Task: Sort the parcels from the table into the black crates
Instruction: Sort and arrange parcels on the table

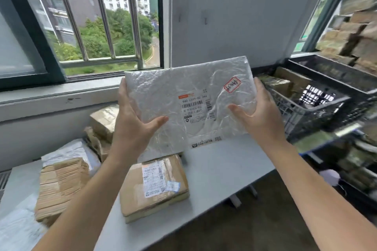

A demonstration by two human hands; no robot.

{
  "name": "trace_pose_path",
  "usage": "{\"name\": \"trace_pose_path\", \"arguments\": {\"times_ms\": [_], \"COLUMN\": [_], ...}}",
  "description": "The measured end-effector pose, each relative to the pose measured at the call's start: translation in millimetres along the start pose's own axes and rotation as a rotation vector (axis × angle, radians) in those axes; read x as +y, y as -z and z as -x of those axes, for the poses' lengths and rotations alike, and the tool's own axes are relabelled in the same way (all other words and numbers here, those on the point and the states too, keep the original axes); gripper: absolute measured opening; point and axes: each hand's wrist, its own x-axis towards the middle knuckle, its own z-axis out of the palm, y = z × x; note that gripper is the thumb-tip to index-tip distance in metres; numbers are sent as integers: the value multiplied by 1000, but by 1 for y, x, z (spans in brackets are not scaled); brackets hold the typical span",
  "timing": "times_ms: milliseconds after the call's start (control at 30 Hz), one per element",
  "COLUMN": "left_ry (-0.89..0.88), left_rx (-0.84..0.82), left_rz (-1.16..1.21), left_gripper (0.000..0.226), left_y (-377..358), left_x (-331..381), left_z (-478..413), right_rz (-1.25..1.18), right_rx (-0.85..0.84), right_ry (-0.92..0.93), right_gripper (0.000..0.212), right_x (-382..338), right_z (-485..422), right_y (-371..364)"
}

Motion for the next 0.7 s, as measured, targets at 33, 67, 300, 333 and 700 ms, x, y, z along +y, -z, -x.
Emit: {"name": "trace_pose_path", "arguments": {"times_ms": [33, 67, 300, 333, 700], "left_ry": [9, 16, -54, -59, -26], "left_rx": [-24, -49, -154, -165, -213], "left_rz": [15, 17, -37, -22, 4], "left_gripper": [125, 126, 127, 126, 121], "left_y": [-16, -32, -165, -190, -455], "left_x": [4, 10, 41, 45, 106], "left_z": [1, 2, -6, -8, -19], "right_rz": [26, 49, 133, 137, 101], "right_rx": [10, 22, 148, 164, 201], "right_ry": [-14, -26, -91, -95, -91], "right_gripper": [99, 99, 98, 98, 88], "right_x": [12, 24, 132, 150, 361], "right_z": [3, 5, 2, -3, -78], "right_y": [12, 24, 105, 118, 260]}}
